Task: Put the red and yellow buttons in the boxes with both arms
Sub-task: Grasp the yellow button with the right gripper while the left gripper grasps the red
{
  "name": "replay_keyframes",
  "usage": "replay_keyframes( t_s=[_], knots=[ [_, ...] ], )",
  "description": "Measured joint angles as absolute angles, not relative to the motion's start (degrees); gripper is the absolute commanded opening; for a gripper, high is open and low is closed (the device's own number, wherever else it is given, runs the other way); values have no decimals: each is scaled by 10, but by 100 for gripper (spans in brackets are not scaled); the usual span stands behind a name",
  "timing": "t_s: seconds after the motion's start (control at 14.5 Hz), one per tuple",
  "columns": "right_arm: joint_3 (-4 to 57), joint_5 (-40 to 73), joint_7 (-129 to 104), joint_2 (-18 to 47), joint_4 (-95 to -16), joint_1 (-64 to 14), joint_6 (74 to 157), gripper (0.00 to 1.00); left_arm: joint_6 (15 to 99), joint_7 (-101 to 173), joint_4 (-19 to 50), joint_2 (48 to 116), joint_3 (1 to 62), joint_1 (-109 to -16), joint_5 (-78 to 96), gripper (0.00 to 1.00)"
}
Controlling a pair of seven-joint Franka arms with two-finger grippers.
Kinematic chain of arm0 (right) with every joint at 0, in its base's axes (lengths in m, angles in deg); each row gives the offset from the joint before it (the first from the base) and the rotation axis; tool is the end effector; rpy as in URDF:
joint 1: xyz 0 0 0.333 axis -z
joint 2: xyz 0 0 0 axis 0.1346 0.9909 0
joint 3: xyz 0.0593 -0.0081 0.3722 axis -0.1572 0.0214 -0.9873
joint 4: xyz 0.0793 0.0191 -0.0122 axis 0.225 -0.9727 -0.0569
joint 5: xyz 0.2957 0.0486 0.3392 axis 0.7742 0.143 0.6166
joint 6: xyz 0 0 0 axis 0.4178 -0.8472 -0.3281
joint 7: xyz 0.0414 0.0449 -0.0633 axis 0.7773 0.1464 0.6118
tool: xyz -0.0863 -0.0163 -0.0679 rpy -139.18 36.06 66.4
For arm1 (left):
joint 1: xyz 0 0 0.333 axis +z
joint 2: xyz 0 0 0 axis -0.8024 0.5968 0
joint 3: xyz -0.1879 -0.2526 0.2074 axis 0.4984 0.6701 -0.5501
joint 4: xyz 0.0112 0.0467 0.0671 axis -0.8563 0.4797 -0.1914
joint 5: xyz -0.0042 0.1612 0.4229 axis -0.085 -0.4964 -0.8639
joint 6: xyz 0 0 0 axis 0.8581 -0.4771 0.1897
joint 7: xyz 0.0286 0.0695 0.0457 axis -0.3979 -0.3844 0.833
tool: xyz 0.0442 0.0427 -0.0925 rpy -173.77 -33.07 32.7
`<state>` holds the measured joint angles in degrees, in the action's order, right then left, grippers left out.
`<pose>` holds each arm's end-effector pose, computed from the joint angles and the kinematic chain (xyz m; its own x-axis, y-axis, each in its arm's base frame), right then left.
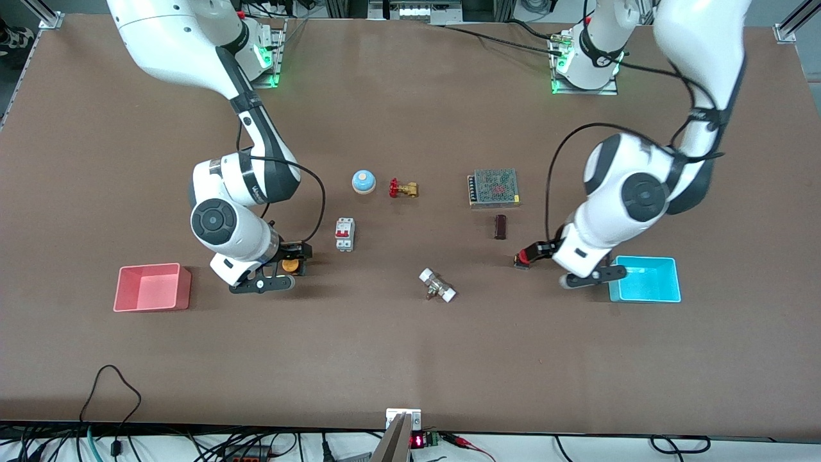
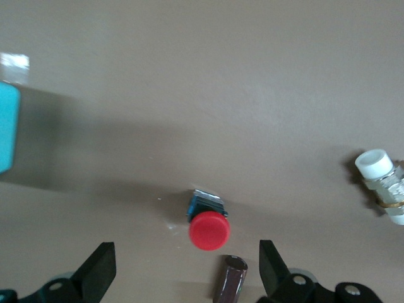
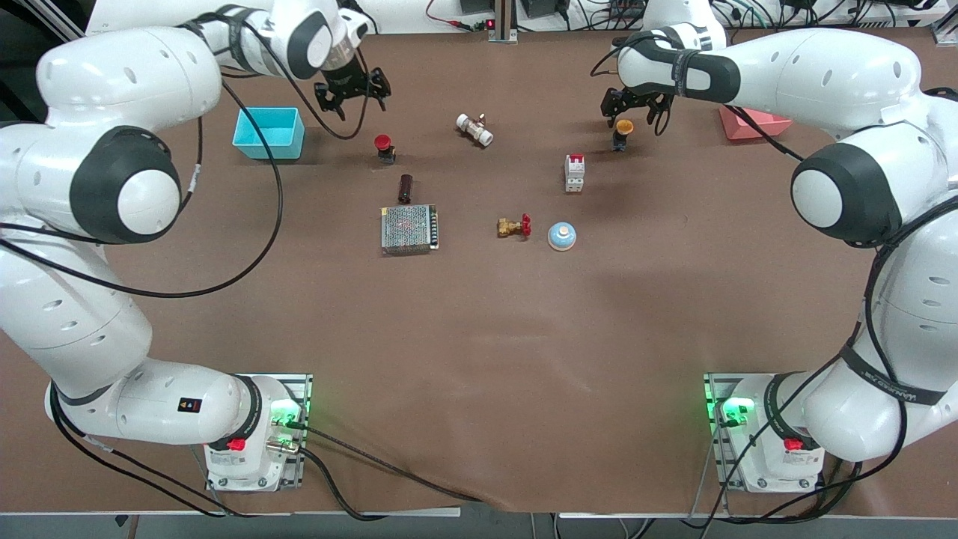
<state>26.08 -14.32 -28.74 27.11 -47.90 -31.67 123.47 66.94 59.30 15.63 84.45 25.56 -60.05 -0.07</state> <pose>0.7260 0.2634 0.2672 0.9933 0.0848 -0.0790 0.0836 -0.9963 -0.0181 0.7038 -0.2251 0.3165 0.9775 0.2060 -0.0456 0.2092 -0.9742 0.0842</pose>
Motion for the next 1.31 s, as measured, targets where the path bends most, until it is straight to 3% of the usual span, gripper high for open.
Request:
replay_keyframes(
  t_s=[0.21,0.34,0.41,0.69,0.83,1.03,1.31],
  knots=[
    [261,-133,-287,288,-478,-317,1253,99,694,615,157,877,256,-611,-16,100],
    [261,-132,-287,297,-477,-317,1257,93,700,618,157,893,255,-614,-18,94],
    [261,-132,-287,299,-476,-317,1258,80,701,618,157,897,255,-614,-18,89],
    [261,-132,-287,301,-473,-317,1258,52,701,621,158,900,255,-614,-18,68],
    [261,-132,-287,301,-473,-317,1258,39,701,622,160,901,255,-614,-18,67],
    [262,-132,-287,301,-471,-317,1258,31,701,627,163,905,256,-617,-18,66],
    [264,-132,-287,301,-442,-316,1257,30,707,640,163,909,256,-624,-18,51]
  ],
)
